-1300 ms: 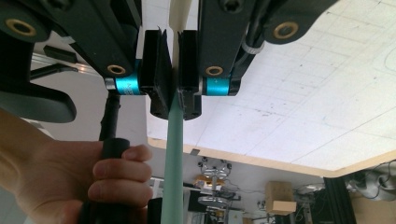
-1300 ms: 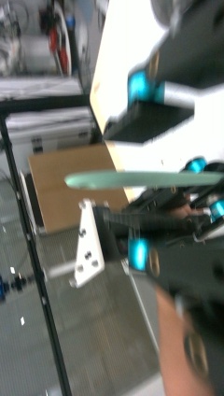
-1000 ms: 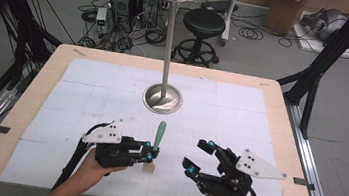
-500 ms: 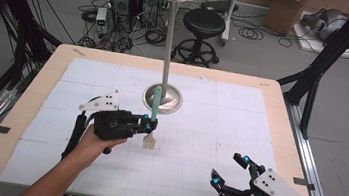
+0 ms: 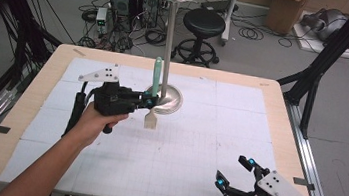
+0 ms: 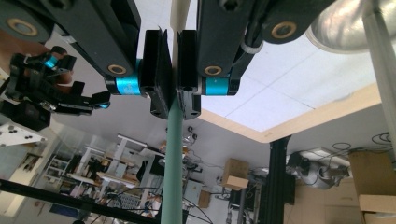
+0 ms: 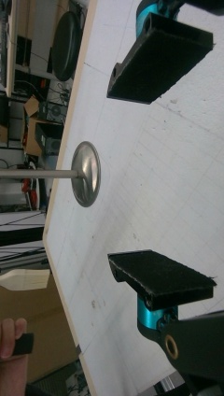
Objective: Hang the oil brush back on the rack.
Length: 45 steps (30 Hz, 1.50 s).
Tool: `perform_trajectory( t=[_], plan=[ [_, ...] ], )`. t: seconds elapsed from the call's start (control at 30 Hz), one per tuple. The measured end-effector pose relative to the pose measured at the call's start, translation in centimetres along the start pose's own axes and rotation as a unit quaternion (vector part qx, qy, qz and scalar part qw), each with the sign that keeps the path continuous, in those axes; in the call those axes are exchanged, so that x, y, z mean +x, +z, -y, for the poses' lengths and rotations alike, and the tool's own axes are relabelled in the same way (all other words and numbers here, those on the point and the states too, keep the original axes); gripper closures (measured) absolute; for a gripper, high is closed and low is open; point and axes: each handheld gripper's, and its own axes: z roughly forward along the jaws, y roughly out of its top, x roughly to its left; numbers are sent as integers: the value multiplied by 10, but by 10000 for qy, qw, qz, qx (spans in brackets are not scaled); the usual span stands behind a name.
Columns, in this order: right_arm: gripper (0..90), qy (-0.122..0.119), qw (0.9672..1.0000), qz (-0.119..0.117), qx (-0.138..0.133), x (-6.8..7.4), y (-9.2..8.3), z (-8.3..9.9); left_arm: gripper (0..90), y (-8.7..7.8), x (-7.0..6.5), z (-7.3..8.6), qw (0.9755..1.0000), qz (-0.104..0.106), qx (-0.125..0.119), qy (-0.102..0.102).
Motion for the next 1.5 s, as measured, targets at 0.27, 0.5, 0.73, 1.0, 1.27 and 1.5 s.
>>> perform_trajectory(
  t=[0.27, 0.5, 0.73, 1.0, 1.27, 1.5],
  plan=[
    [164, 108, 9999, -11, -52, -3, 4, 3, 842, -3, 8, -33, 9998, 11, -201, 22],
    [164, 100, 9999, -51, 0, -1, 6, 4, 842, 1, 20, -59, 9999, 92, -85, 70],
    [164, 241, 9997, -36, -100, -4, 9, 4, 842, 12, 36, -75, 9998, 189, 59, -32],
    [165, 222, 9997, -116, -64, -1, 14, 5, 843, 17, 57, -82, 9996, 124, 107, -222],
    [165, 313, 9994, -131, -6, -1, 21, 9, 843, 20, 69, -95, 9993, 263, 160, -190],
    [165, 312, 9995, -102, 20, -1, 20, 9, 843, 20, 74, -96, 9990, 333, 195, -227]
  ],
)
